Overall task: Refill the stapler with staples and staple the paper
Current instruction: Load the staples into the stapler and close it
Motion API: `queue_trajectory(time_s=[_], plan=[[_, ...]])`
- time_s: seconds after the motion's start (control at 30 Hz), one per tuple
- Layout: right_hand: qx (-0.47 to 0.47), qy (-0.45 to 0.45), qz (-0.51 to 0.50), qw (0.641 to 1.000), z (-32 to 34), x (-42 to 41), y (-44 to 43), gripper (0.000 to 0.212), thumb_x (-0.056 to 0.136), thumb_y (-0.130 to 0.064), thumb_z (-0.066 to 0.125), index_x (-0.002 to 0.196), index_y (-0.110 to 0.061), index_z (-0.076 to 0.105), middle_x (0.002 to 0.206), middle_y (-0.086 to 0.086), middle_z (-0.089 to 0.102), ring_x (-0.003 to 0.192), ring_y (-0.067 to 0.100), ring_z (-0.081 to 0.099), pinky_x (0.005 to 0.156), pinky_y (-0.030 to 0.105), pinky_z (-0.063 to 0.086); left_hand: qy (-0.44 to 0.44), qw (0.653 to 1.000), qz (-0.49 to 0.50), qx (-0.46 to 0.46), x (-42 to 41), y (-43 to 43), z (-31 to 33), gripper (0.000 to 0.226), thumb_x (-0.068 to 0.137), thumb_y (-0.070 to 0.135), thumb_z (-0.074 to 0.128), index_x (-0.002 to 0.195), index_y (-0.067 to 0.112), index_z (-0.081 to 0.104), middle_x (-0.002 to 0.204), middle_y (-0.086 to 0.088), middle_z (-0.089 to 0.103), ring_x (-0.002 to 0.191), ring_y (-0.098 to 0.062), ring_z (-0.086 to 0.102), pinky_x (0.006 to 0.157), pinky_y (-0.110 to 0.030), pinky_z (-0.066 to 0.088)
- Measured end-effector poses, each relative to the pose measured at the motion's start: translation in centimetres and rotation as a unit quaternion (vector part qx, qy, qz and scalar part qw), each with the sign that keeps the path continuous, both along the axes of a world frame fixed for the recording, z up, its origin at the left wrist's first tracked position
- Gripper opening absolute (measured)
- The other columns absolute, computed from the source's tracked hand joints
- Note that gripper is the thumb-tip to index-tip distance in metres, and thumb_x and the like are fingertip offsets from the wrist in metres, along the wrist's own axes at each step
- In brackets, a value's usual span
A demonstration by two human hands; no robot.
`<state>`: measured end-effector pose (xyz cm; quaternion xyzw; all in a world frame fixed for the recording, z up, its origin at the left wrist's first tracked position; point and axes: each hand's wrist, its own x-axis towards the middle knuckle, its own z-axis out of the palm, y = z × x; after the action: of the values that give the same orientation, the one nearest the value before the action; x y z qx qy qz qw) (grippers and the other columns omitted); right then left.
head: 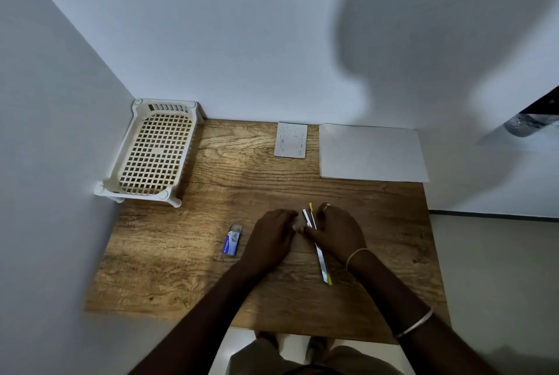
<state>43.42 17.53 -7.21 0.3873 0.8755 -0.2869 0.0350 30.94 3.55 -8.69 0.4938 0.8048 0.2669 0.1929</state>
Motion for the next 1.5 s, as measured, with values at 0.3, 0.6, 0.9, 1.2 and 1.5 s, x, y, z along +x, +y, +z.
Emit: queue_trajectory(time_s=[0.3,0.6,0.9,1.2,1.5], plan=[[0.009,0.002,-0.024,1.0,-0.2,-0.4,0.0,0.033,0.076,-0.049,0.077,0.085,-0.022,0.059,0.087,-0.001,0.066,0.083,0.02,0.065,0.065,0.028,0.041,-0.014,1.0,0.01,0.004,1.1,-0.4,-0.1,0.037,0.095,0.016,0.064,0.131,0.01,0.062,0.125,-0.007,0.067,0.113,-0.022,0.059,0.095,-0.021,0.038],[-0.004,0.016,-0.033,0.999,-0.1,-0.3,-0.4,0.022,0.078,-0.035,0.073,0.079,-0.023,0.055,0.084,0.004,0.071,0.083,0.027,0.068,0.065,0.03,0.046,-0.051,0.998,0.027,0.017,3.3,-0.8,0.5,0.034,0.097,0.02,0.062,0.131,0.014,0.062,0.118,-0.002,0.065,0.103,-0.013,0.063,0.086,-0.023,0.048],[-0.078,0.072,-0.11,0.988,0.4,1.0,0.1,0.019,0.079,-0.022,0.076,0.07,-0.018,0.059,0.063,-0.009,0.055,0.069,0.016,0.06,0.06,0.024,0.036,-0.153,0.983,0.096,-0.018,6.8,-1.4,1.3,0.045,0.097,0.041,0.064,0.133,0.016,0.059,0.121,0.005,0.064,0.096,0.0,0.057,0.077,-0.003,0.039],[-0.289,0.29,-0.202,0.89,4.8,0.6,1.0,0.02,0.086,-0.014,0.079,0.103,-0.008,0.07,0.089,0.019,0.075,0.083,0.034,0.076,0.072,0.059,0.062,-0.567,0.795,0.21,0.048,5.4,-0.2,5.5,0.025,0.105,0.026,0.054,0.104,0.013,0.074,0.091,-0.009,0.078,0.079,-0.02,0.075,0.065,-0.028,0.059],[-0.151,0.377,-0.101,0.908,10.6,-0.7,1.8,0.047,0.086,-0.018,0.078,0.126,-0.03,0.056,0.089,-0.006,0.072,0.073,0.012,0.073,0.067,0.026,0.06,-0.655,0.726,0.147,0.147,3.3,1.2,10.7,0.026,0.105,0.019,0.052,0.122,0.003,0.064,0.109,-0.02,0.075,0.096,-0.025,0.075,0.079,-0.033,0.06]])
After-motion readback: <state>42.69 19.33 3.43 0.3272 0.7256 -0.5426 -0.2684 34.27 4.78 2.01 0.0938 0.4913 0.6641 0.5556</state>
